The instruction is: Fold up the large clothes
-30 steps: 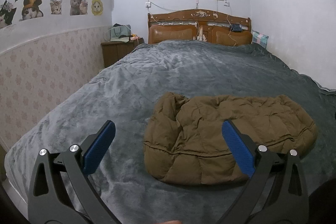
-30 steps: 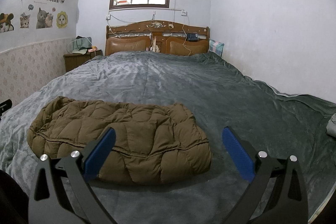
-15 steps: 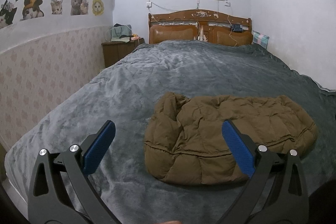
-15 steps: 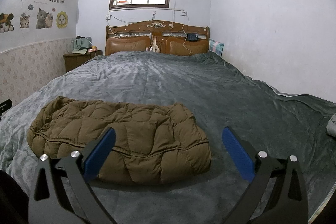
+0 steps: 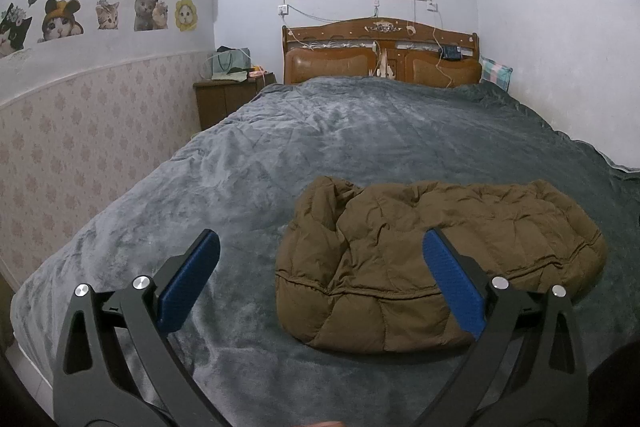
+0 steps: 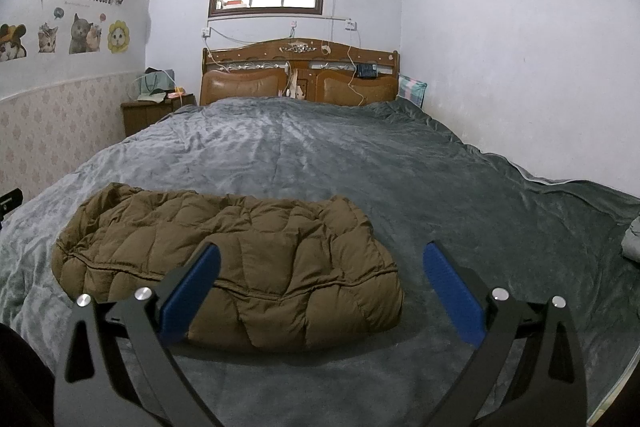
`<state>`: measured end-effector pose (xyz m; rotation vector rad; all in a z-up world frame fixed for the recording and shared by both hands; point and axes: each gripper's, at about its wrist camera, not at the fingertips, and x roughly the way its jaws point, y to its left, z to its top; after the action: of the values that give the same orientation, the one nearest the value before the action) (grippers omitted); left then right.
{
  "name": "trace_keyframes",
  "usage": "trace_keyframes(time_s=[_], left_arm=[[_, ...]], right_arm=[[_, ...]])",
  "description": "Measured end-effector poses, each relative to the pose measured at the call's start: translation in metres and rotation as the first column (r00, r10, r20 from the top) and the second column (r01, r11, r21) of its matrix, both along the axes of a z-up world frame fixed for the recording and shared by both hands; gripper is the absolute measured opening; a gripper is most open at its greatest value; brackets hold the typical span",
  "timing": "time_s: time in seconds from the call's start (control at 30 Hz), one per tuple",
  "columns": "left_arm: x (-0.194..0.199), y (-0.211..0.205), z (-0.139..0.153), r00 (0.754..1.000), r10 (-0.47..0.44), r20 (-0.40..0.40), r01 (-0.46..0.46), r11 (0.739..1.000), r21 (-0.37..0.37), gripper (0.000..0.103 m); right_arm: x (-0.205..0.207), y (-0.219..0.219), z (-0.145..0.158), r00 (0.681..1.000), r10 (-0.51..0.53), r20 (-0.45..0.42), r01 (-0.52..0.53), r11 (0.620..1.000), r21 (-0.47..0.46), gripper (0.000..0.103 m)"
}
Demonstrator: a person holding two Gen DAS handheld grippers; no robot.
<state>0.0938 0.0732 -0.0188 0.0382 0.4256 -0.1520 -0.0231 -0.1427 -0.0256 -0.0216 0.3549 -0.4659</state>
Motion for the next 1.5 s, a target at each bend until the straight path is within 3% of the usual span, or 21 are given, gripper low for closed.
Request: trace_keyframes(time_s=[0.63, 0.83, 1.5], left_arm=[[-0.007, -0.004, 0.001, 0.999, 0.008, 0.039, -0.009, 1.0, 0.03, 0.1], [0.002, 0.0, 0.0, 1.0, 0.015, -0.012, -0.015, 1.0, 0.011, 0.1], [0.004, 0.002, 0.001, 1.0, 0.018, -0.021, -0.018, 1.0, 0.0, 0.1]], right_arm=[[0.0, 0.001, 0.001, 1.0, 0.0, 0.0, 0.0, 1.0, -0.001, 0.101], [0.0, 0.0, 0.001, 1.0, 0.0, 0.0, 0.0, 1.0, 0.0, 0.101], [0.0, -0.001, 0.0, 1.0, 0.001, -0.001, -0.001, 1.0, 0.001, 0.101]])
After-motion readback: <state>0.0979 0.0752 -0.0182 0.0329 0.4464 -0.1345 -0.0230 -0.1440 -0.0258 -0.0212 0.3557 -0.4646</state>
